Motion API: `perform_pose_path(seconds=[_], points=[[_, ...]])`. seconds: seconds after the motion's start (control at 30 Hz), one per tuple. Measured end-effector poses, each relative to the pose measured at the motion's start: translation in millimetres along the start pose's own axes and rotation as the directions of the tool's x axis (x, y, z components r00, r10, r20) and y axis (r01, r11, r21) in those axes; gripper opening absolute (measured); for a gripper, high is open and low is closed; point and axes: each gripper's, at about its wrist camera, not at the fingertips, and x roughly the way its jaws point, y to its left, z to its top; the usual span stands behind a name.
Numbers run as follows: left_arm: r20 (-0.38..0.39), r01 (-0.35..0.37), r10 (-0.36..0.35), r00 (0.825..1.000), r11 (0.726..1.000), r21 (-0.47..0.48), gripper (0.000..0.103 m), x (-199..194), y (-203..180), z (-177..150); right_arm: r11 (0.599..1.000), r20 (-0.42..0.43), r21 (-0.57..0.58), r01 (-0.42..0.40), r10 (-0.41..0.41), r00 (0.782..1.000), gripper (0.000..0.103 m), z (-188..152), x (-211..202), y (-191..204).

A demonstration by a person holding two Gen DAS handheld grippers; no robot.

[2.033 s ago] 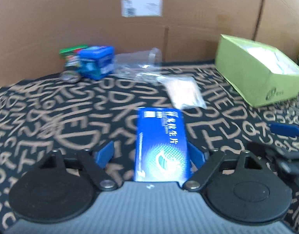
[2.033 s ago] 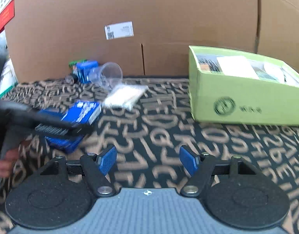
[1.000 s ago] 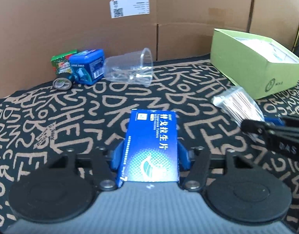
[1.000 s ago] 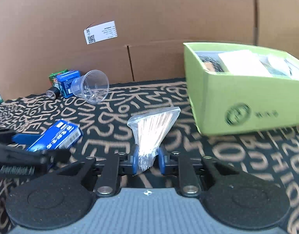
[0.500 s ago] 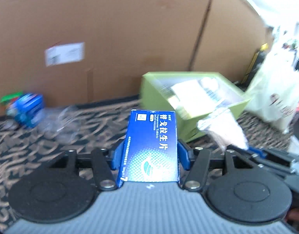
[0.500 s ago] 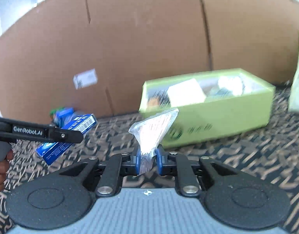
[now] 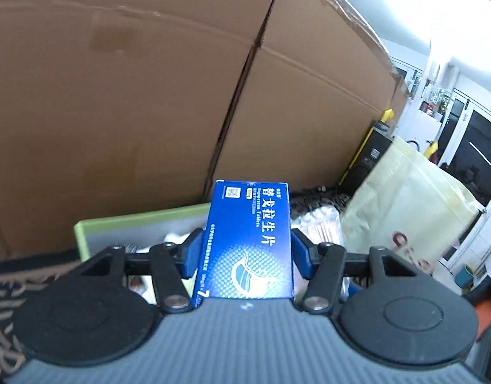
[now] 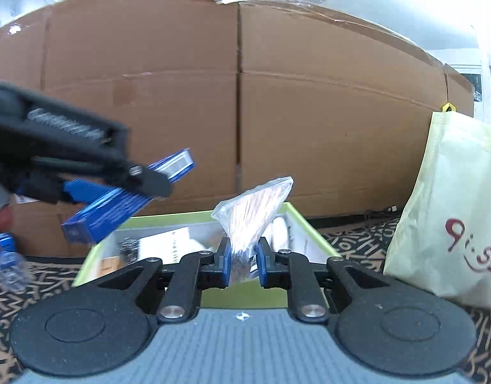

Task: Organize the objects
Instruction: 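Carry the medicine box with the left tool while the right tool carries a clear bag, then open both tools and move them back toward the remaining items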

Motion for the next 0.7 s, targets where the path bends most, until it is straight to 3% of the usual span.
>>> perform_pose_path(seconds=[0.23,0.27,0.3,0.33,0.4,0.7], points=[[-0.012,-0.019,0.019,1.000,1.000,-0.015,0.057,55,-3,10,1.000,-0.009,-0.021,0.008,-0.008,1.000,0.019,2,41,-15],[-0.015,-0.022,0.022,1.000,1.000,-0.011,0.066,63,-1,9,1.000,-0.011,-0.022,0.003,-0.003,1.000,0.019,1,47,-15],[-0.024,-0.019,0.019,1.000,1.000,-0.007,0.087,70,2,7,1.000,-0.013,-0.020,-0.005,0.005,1.000,0.025,0,54,-16],[-0.024,-0.032,0.032,0.999,0.999,-0.011,0.094,74,5,4,1.000,-0.023,-0.020,-0.017,0.016,1.000,0.032,-3,61,-15],[0.016,-0.069,0.070,0.997,0.997,-0.028,0.103,71,13,-5,1.000,-0.051,-0.025,-0.016,0.014,0.999,0.063,-11,74,-17],[0.025,-0.087,0.088,0.996,0.996,-0.027,0.103,60,14,-9,0.998,-0.006,-0.024,0.059,-0.060,0.998,0.072,-26,52,-14]])
